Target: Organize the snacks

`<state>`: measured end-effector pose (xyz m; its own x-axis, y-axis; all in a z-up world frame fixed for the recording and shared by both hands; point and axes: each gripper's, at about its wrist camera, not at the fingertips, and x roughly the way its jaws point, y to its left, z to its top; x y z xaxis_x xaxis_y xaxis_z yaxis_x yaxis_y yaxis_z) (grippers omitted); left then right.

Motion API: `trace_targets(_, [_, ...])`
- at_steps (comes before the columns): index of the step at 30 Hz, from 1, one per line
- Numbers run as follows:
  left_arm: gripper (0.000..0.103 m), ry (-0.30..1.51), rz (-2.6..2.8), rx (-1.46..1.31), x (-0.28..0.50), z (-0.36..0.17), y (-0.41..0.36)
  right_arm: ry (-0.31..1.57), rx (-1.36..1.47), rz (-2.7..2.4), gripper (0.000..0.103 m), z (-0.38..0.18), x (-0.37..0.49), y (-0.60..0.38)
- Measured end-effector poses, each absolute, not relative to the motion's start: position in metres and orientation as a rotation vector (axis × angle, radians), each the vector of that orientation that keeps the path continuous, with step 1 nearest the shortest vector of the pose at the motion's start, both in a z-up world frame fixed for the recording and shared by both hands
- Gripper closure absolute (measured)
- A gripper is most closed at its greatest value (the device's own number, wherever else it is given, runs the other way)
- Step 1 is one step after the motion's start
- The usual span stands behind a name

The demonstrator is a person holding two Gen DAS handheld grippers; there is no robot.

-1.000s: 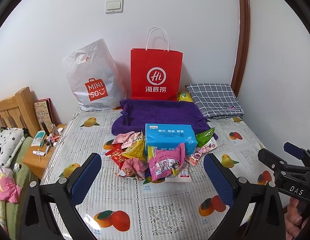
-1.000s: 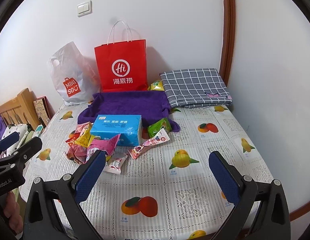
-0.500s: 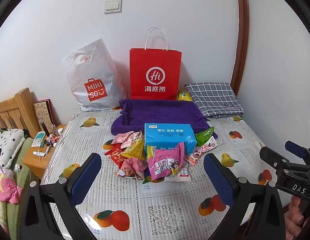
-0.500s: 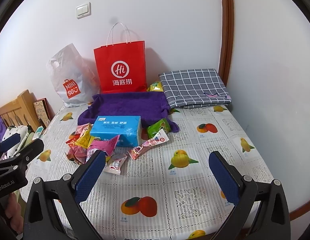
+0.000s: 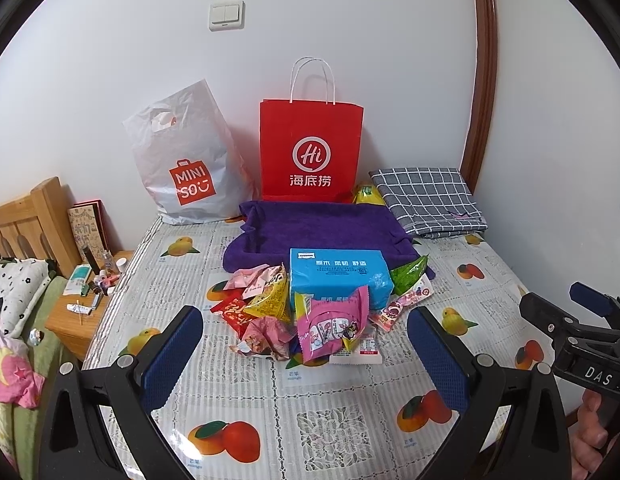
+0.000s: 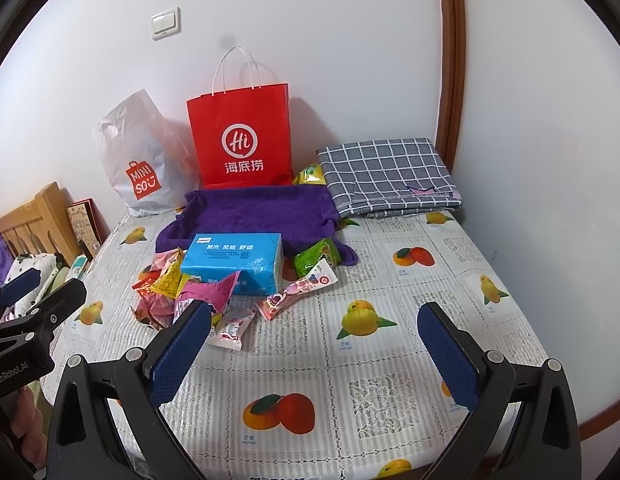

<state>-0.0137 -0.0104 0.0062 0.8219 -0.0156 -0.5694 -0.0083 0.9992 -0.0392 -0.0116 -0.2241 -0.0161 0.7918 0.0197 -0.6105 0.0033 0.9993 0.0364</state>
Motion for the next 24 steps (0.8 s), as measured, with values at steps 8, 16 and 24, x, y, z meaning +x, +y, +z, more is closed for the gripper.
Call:
trace_targets(8, [0.000,0.602,-0.008,-0.043,-0.0159,0.0062,-0.0092,0.655,0.037,0.015,0.001,-0.0164,-0.0125,-0.2231])
trace_targets(16, [0.000,0.599,-0.009,-0.042,-0.0175,0.0059,-0.0085,0.653,0.034,0.022,0.001,-0.0169,-0.0135,-0.2199])
trace_targets(24, [0.000,0.603,-0.017,-0.043,-0.0175,0.0042,-0.0086,0.653,0.032,0.030,0.001,-0.0180,-0.0110,-0.2171])
